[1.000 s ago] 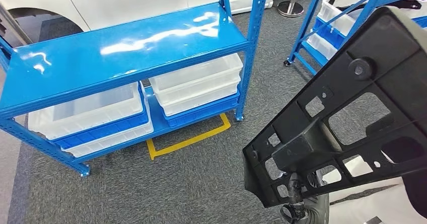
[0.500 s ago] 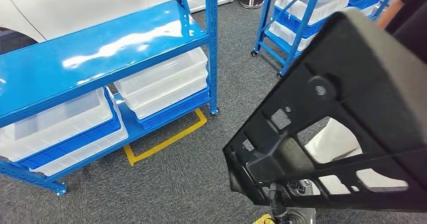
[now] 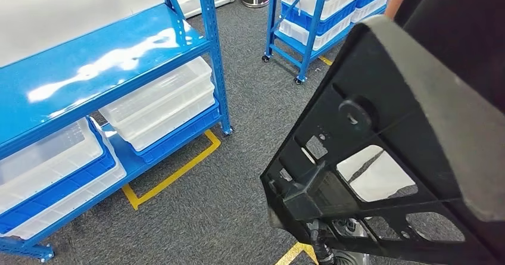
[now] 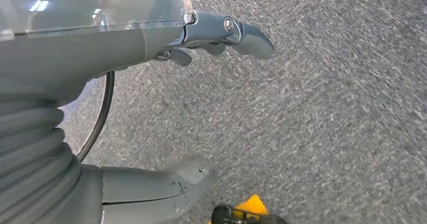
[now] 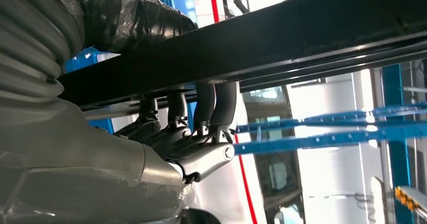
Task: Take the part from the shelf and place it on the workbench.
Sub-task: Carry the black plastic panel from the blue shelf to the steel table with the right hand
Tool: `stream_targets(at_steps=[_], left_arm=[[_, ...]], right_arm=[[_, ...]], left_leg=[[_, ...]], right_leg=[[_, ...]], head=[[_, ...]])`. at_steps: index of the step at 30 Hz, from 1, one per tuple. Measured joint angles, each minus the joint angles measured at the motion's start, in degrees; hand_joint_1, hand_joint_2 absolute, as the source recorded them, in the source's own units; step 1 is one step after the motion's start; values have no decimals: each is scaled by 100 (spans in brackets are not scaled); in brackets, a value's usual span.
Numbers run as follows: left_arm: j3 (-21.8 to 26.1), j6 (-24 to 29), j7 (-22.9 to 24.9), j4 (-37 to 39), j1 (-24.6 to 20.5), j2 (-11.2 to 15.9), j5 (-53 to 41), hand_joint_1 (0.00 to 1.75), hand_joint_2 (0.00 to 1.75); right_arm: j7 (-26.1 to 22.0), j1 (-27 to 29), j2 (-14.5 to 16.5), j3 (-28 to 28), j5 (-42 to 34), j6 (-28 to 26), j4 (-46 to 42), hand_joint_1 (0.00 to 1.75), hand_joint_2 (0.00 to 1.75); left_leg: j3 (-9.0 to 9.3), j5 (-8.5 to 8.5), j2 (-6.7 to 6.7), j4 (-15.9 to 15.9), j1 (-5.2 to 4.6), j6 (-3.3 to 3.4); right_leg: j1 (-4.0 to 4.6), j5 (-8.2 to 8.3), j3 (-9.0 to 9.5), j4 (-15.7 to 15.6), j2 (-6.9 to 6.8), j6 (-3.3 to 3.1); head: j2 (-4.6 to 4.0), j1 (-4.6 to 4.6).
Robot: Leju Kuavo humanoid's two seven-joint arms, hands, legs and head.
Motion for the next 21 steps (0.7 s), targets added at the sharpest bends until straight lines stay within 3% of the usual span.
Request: stream_targets(at_steps=[2,4,6,7,8,9,11,13,15,17,19,21], left_arm=[[15,-2,3,0,-15,-3,-1,0,175],[30,-3,4,-1,-21,-6,1,0,175],[49,-4,4,-1,-5,-3,1,0,175],[56,-5,5,-1,7,-1,1,0,175],[60,-6,6,-1,18,0,1,0,175],[62,-7,7,-1,25,1,0,0,175],[63,-9,8,-1,28,3,-2,0,175],[66,-13,11,0,29,8,-9,0,175],[71,-19,18,0,28,9,-24,0,175],[85,-19,24,0,18,4,-42,0,175],[103,-17,26,0,14,-4,-57,0,175],[127,-15,27,-1,29,-8,-65,0,175]], right_arm=[[-1,7,-7,4,-4,-4,-3,175,175],[-1,0,-9,13,-9,-12,-11,175,175],[-2,-13,-9,23,-14,-22,-16,175,175],[-1,-15,-10,26,-16,-27,-16,175,175],[-1,-13,-11,28,-16,-31,-16,175,175],[0,-12,-13,31,-17,-36,-16,175,175],[1,-12,-18,44,-17,-47,-22,175,175],[0,-16,-22,65,-18,-75,-41,175,175],[-1,-8,-27,87,-3,-172,-75,175,175],[-1,27,-31,98,39,-373,-120,175,175],[0,60,-38,98,73,-578,-170,175,175],[-1,70,-54,98,75,-727,-208,175,175]], left_leg=[[6,-34,43,18,9,-55],[-86,-250,-173,264,33,-94],[-382,-643,-454,949,50,-109],[-553,-792,-511,1329,53,-115],[-673,-845,-536,1583,53,-118],[-705,-781,-545,1635,54,-118],[-473,-375,-615,1089,64,-105],[-187,-106,-853,411,76,-89],[-108,-103,-988,185,67,-66],[-110,-72,-879,157,68,-6],[-112,-20,-735,116,86,74],[-126,1,-580,98,72,115]], right_leg=[[-13,34,-26,-31,127,-66],[-48,82,-28,-88,237,-141],[-56,111,-43,-101,353,-185],[-51,117,-57,-90,422,-194],[-47,120,-70,-72,497,-197],[-46,120,-83,-47,573,-198],[-51,113,-103,12,727,-188],[-46,107,-147,79,871,-149],[-51,135,-221,116,992,-77],[-63,174,-278,119,1075,1],[-48,36,-390,316,882,60],[-47,-330,-664,921,564,106]], head=[[0,-1],[0,-2],[0,-3],[0,-3],[0,-3],[0,-2],[0,-2],[0,-1],[0,-1],[0,-1],[0,10],[0,21]])
